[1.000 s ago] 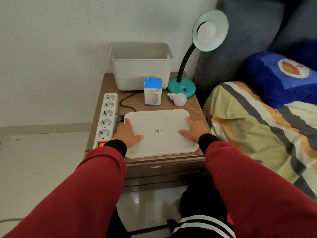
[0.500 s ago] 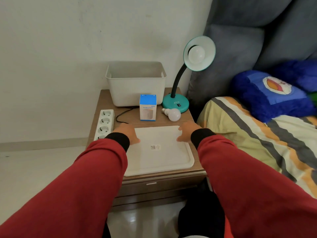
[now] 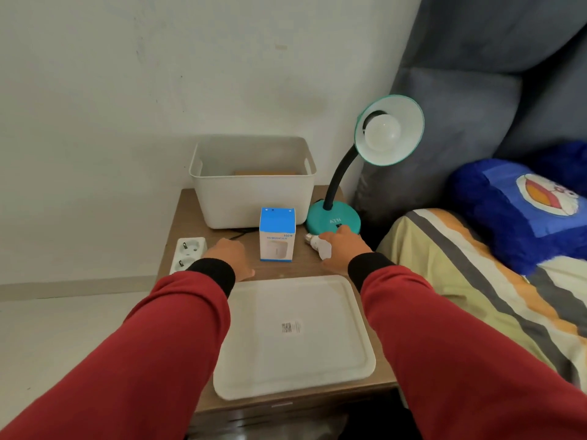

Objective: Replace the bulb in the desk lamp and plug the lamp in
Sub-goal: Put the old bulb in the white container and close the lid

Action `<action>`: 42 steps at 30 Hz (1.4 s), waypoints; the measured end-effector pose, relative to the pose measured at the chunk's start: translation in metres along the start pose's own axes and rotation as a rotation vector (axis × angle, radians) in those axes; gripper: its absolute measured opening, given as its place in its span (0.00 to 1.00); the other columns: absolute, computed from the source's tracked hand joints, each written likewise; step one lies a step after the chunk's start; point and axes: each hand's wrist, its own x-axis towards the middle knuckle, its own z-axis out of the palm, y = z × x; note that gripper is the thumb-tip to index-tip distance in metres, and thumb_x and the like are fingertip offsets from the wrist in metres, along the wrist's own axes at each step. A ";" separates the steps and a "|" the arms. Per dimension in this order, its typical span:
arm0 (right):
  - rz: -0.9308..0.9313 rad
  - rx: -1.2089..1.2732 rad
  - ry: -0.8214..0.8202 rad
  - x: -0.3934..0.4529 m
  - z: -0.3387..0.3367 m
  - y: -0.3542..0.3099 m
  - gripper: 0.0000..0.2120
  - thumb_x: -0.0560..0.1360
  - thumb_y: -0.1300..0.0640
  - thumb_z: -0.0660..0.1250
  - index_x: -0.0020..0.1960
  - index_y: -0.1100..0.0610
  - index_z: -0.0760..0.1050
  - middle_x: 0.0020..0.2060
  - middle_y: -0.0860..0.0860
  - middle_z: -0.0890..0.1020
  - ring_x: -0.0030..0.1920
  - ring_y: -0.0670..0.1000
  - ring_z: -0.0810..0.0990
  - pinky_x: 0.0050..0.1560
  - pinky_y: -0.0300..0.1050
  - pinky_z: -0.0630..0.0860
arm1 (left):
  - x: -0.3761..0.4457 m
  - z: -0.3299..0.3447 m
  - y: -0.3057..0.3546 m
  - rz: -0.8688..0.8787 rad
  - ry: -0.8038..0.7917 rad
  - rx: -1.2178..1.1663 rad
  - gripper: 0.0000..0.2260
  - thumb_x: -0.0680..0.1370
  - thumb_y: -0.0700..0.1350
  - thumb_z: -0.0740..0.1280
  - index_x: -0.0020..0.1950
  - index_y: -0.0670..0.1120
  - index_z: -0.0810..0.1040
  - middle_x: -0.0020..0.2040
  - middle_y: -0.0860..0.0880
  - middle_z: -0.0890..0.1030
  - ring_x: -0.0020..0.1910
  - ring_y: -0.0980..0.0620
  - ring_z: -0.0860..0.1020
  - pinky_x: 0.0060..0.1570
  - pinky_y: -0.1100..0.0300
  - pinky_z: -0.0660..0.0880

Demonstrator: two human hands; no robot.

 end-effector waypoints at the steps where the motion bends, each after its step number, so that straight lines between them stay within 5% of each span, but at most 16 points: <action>1: 0.003 -0.004 -0.005 0.008 0.002 -0.001 0.17 0.76 0.51 0.58 0.63 0.52 0.70 0.60 0.59 0.72 0.57 0.59 0.74 0.55 0.52 0.75 | 0.004 -0.002 -0.001 -0.005 -0.001 0.003 0.19 0.77 0.54 0.64 0.57 0.40 0.77 0.57 0.44 0.78 0.48 0.48 0.75 0.46 0.60 0.71; 9: 0.049 0.017 -0.058 0.030 0.011 -0.002 0.21 0.78 0.54 0.59 0.71 0.54 0.65 0.63 0.61 0.73 0.61 0.60 0.73 0.65 0.53 0.71 | 0.023 -0.007 -0.012 -0.038 -0.011 -0.006 0.21 0.76 0.55 0.64 0.61 0.40 0.75 0.59 0.44 0.78 0.58 0.48 0.76 0.50 0.60 0.73; 15: 0.050 -0.004 -0.070 0.018 -0.005 -0.007 0.16 0.78 0.50 0.58 0.60 0.58 0.74 0.55 0.56 0.80 0.56 0.56 0.77 0.58 0.49 0.75 | 0.013 -0.016 -0.015 -0.014 -0.015 0.029 0.22 0.77 0.55 0.63 0.61 0.40 0.75 0.60 0.43 0.78 0.60 0.47 0.76 0.56 0.58 0.73; 20: 0.088 0.008 -0.055 0.002 -0.049 -0.013 0.21 0.76 0.46 0.61 0.61 0.59 0.75 0.55 0.56 0.80 0.55 0.56 0.79 0.50 0.45 0.74 | -0.013 -0.055 -0.015 0.009 0.068 0.016 0.23 0.77 0.53 0.65 0.64 0.38 0.73 0.62 0.42 0.77 0.62 0.45 0.75 0.58 0.57 0.73; 30: -0.036 0.007 0.157 -0.015 -0.168 -0.043 0.22 0.73 0.48 0.65 0.63 0.59 0.74 0.60 0.57 0.79 0.60 0.58 0.77 0.58 0.47 0.74 | -0.040 -0.163 -0.007 0.070 0.256 -0.009 0.22 0.77 0.52 0.65 0.66 0.40 0.72 0.65 0.42 0.76 0.64 0.44 0.74 0.60 0.57 0.71; 42: -0.135 0.053 0.073 0.082 -0.175 -0.083 0.17 0.78 0.55 0.59 0.64 0.59 0.73 0.60 0.57 0.78 0.60 0.57 0.76 0.56 0.45 0.72 | 0.068 -0.197 -0.014 0.027 0.214 -0.075 0.20 0.76 0.50 0.66 0.65 0.41 0.73 0.62 0.43 0.76 0.59 0.45 0.77 0.54 0.58 0.73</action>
